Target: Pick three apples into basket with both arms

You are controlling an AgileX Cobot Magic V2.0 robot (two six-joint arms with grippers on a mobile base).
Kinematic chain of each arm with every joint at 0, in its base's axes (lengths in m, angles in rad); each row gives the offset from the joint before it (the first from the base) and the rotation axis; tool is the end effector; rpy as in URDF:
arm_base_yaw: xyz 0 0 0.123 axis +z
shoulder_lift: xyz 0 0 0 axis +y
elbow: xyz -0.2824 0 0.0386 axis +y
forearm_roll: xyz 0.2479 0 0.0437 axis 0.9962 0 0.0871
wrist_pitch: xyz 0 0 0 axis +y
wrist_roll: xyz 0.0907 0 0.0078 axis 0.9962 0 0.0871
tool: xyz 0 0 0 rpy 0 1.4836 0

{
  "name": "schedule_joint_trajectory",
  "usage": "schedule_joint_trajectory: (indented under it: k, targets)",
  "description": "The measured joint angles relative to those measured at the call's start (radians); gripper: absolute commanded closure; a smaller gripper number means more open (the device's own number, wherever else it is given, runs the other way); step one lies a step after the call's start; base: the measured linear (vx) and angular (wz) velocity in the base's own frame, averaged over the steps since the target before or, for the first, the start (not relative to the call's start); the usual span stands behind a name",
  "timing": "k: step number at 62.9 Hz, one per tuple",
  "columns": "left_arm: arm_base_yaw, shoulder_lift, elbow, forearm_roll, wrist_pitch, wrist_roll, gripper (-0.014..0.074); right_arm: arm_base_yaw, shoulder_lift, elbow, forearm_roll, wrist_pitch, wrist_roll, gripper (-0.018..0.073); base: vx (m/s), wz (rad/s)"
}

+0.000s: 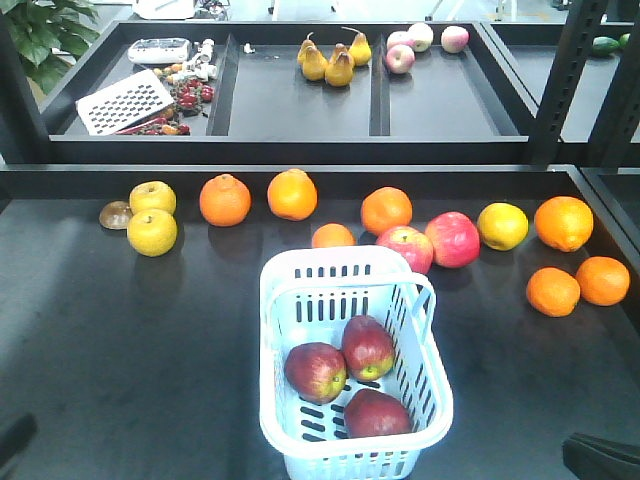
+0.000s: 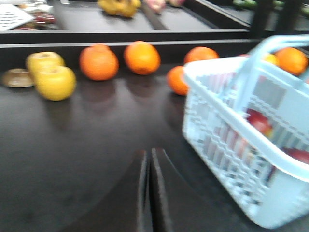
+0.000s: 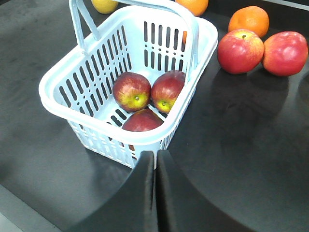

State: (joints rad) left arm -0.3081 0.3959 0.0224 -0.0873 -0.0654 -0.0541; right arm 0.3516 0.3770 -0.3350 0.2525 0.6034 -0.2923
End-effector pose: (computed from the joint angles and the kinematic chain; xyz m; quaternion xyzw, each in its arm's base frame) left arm 0.0825 -0.0257 0.1827 0.0645 0.7920 -0.1330 0.5924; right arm 0.0690 0.0391 0.2494 -0.2214 0.8407 0.1270 0.4775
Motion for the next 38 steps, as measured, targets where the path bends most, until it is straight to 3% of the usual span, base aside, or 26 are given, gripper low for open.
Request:
schedule_joint_trajectory:
  k: [14,24,38]
  targets:
    - [0.103,-0.193,0.000,0.026,0.037,0.005,0.0603,0.000,0.000,0.000,0.000,0.000,0.000,0.0564,0.00,0.00]
    - [0.197,-0.360,0.000,0.040,0.135,0.006,0.0603,0.000,0.000,0.000,0.000,-0.001,0.000,0.0564,0.00,0.00]
    - [0.354,-0.407,0.000,0.057,0.222,0.001,0.0603,0.000,0.000,0.000,0.000,-0.001,0.000,0.0564,0.00,0.00]
